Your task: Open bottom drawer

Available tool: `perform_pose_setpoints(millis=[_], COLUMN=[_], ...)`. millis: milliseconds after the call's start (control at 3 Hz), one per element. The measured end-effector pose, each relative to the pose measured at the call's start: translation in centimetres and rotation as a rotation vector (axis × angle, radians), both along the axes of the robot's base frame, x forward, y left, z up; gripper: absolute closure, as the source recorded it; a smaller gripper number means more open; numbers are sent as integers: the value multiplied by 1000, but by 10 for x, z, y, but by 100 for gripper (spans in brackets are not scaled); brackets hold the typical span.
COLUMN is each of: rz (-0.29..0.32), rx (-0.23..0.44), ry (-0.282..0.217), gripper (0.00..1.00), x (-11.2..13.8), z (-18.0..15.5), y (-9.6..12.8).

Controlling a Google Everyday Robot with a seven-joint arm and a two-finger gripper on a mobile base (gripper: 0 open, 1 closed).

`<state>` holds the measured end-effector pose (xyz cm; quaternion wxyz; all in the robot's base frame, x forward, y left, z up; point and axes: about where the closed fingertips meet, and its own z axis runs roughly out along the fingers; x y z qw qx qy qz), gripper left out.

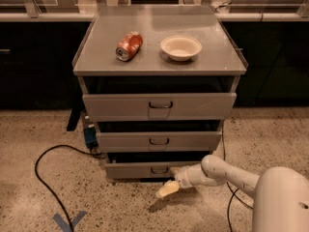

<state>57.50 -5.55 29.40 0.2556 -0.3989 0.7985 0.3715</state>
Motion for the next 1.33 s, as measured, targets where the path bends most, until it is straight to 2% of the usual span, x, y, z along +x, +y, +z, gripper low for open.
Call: perform_pose_setpoints(millis=[333, 667, 1000, 1333], rz=[5, -3, -20, -31], rx=[0, -34, -69, -88], ry=[21, 4, -45, -71], gripper=[0, 0, 0, 0], x=[8, 24, 39, 50], z=[-11, -27, -38, -47], y=[0, -2, -2, -2])
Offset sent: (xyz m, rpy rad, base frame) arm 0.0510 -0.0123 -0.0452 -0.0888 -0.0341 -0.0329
